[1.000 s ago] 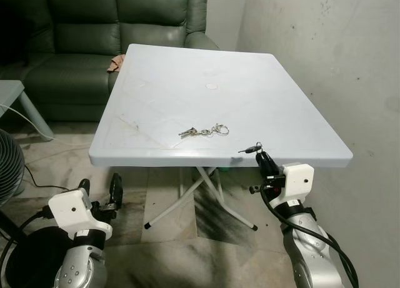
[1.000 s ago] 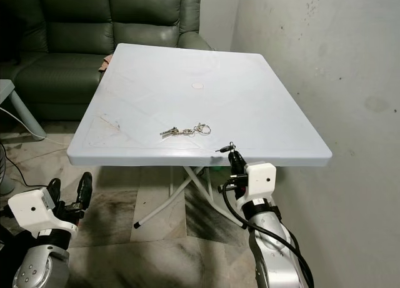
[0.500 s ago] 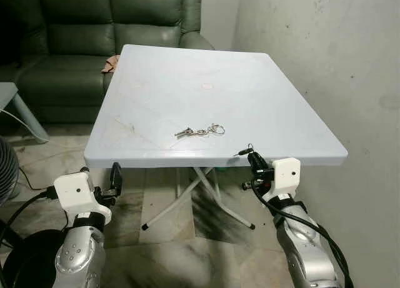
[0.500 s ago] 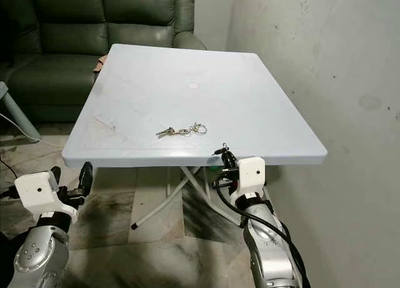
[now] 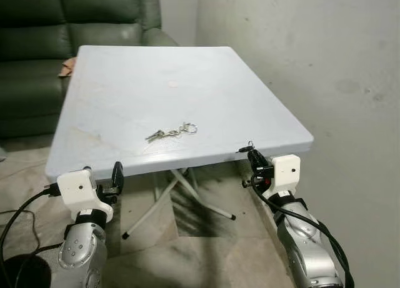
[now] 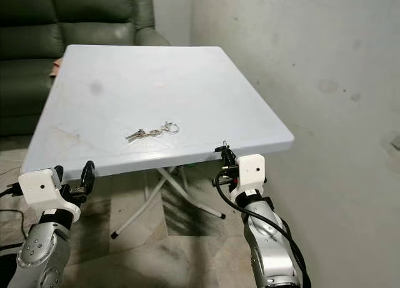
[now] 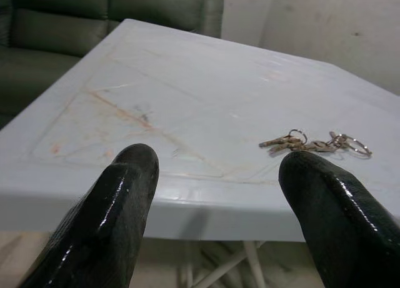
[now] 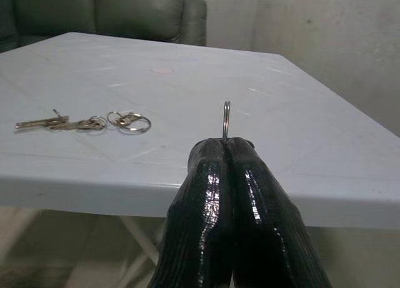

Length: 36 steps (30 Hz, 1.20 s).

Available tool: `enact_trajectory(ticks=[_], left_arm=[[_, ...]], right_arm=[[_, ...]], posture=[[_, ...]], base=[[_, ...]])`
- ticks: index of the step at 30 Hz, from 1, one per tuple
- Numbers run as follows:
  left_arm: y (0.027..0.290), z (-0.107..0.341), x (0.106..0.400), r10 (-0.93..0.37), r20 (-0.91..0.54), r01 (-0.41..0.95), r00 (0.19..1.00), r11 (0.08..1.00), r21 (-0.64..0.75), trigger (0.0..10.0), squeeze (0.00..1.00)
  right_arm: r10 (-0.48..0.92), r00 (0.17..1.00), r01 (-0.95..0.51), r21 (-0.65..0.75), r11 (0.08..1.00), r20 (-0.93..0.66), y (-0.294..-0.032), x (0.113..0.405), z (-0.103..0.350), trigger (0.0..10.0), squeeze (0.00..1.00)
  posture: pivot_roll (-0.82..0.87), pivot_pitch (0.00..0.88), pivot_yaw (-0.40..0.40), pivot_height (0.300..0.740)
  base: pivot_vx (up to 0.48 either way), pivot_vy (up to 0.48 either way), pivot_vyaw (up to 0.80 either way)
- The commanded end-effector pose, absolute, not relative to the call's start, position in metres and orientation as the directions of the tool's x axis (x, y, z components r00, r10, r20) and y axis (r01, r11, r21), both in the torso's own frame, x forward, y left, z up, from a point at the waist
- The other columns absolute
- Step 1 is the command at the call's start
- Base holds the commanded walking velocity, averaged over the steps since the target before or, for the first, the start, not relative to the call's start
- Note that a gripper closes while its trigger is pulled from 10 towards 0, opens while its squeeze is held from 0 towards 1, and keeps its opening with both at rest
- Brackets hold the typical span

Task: Hang keys on a hook

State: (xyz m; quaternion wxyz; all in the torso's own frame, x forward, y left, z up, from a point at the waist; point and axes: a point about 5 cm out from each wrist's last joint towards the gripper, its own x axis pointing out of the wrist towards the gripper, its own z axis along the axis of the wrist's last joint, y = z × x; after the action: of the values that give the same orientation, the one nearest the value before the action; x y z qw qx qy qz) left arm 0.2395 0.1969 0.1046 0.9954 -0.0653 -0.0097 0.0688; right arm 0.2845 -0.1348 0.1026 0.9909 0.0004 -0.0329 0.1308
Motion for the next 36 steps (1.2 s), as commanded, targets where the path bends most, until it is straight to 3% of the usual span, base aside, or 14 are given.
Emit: enact_trajectory(ticks=[1, 12, 28, 36], left_arm=[[0.1968, 0.103, 0.2369, 0.137, 0.005, -0.135, 0.991, 0.982, -0.133, 10.0, 0.0], [0.1968, 0.102, 0.2365, 0.138, -0.001, -0.137, 0.99, 0.981, -0.136, 10.0, 0.0], [0.1951, 0.1008, 0.2368, 0.138, -0.012, -0.139, 0.99, 0.981, -0.133, 10.0, 0.0], [0.1952, 0.0978, 0.239, 0.149, -0.05, -0.154, 0.988, 0.981, -0.117, 10.0, 0.0]], right_arm=[[0.26, 0.963, -0.259, -0.021, 0.966, 0.073, -0.1367, 0.2839, 0.104, 10.0, 0.0], [0.268, 0.961, -0.267, -0.02, 0.964, 0.069, -0.1348, 0.2835, 0.1029, 10.0, 0.0], [0.277, 0.959, -0.276, -0.021, 0.961, 0.065, -0.1324, 0.2832, 0.1016, 10.0, 0.0], [0.271, 0.959, -0.27, -0.029, 0.962, 0.078, -0.1325, 0.2826, 0.1024, 10.0, 0.0]], posture=[[-0.03, 0.0, -0.054, 0.74], [-0.02, 0.0, -0.058, 0.74], [-0.02, 0.0, -0.057, 0.74], [-0.02, 0.0, -0.055, 0.74]], base=[[0.0, 0.0, -0.79], [0.0, 0.0, -0.79], [0.0, 0.451, -0.79], [0.0, 0.0, -0.69]])
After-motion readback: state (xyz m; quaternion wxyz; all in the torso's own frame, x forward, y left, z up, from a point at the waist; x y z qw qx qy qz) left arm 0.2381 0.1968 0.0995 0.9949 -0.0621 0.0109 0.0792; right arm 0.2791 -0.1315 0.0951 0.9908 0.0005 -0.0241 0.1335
